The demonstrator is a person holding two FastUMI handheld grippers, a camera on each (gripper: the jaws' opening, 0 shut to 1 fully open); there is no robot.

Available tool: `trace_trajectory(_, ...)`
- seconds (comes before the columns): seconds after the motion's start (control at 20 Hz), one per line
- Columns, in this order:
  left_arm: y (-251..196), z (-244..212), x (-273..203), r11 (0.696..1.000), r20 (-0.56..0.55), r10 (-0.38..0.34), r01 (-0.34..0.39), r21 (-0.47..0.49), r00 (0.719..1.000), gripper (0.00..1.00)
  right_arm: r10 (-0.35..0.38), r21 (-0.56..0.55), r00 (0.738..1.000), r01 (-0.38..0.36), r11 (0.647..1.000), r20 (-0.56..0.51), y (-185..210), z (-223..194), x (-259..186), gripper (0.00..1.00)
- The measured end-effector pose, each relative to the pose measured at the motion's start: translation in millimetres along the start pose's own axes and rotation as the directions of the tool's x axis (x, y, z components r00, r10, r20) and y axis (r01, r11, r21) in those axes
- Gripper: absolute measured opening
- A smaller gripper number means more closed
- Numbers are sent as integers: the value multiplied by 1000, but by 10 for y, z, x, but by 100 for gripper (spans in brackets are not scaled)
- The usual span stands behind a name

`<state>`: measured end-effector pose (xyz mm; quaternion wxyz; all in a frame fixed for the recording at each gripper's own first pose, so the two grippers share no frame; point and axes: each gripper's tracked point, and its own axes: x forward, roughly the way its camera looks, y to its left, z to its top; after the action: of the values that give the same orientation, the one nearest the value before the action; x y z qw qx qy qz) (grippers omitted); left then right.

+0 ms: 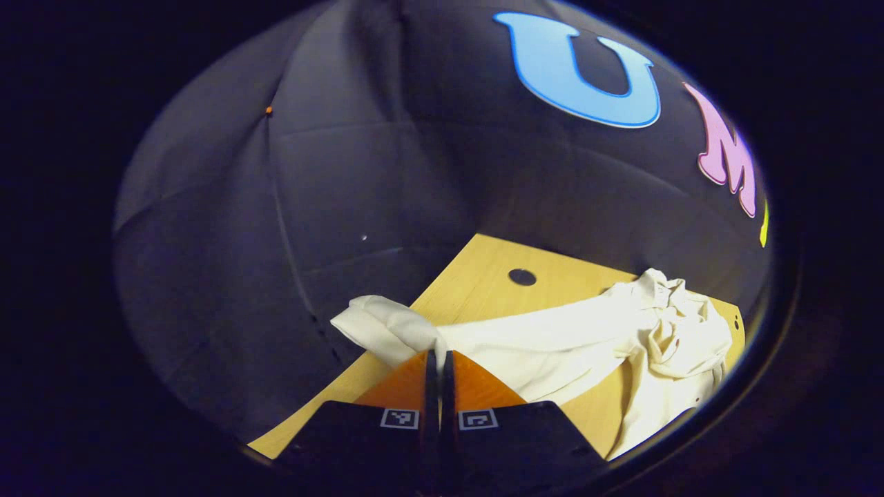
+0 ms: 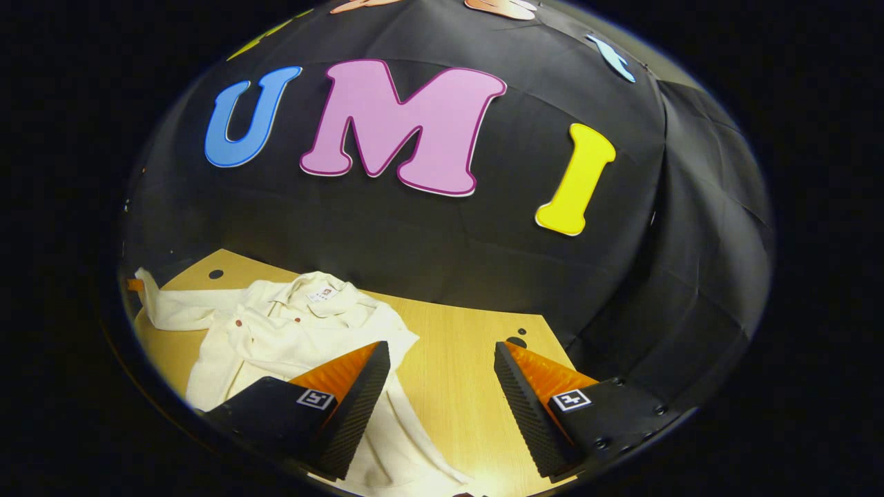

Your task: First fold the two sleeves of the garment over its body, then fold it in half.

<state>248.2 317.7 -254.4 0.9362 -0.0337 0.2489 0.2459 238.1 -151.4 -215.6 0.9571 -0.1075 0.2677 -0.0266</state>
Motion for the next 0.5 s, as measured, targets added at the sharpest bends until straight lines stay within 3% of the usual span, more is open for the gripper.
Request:
trace_trajectory(0.15, -945, 454, -103, 991, 80, -126, 121, 62, 989, 6, -4, 8, 1000, 5, 1000, -20, -181, -187, 18, 98)
trace_trajectory(0.25, -1742, 640, -214, 970, 113, -237, 229, 84, 965, 6, -8, 15, 999, 8, 1000, -31, -303, -333, 37, 98)
trace_trajectory(0.5, -3578, 765, -646, 871, 126, -482, 459, 177, 867, 6, 3, 69, 998, 1, 998, -67, -580, -662, 66, 98)
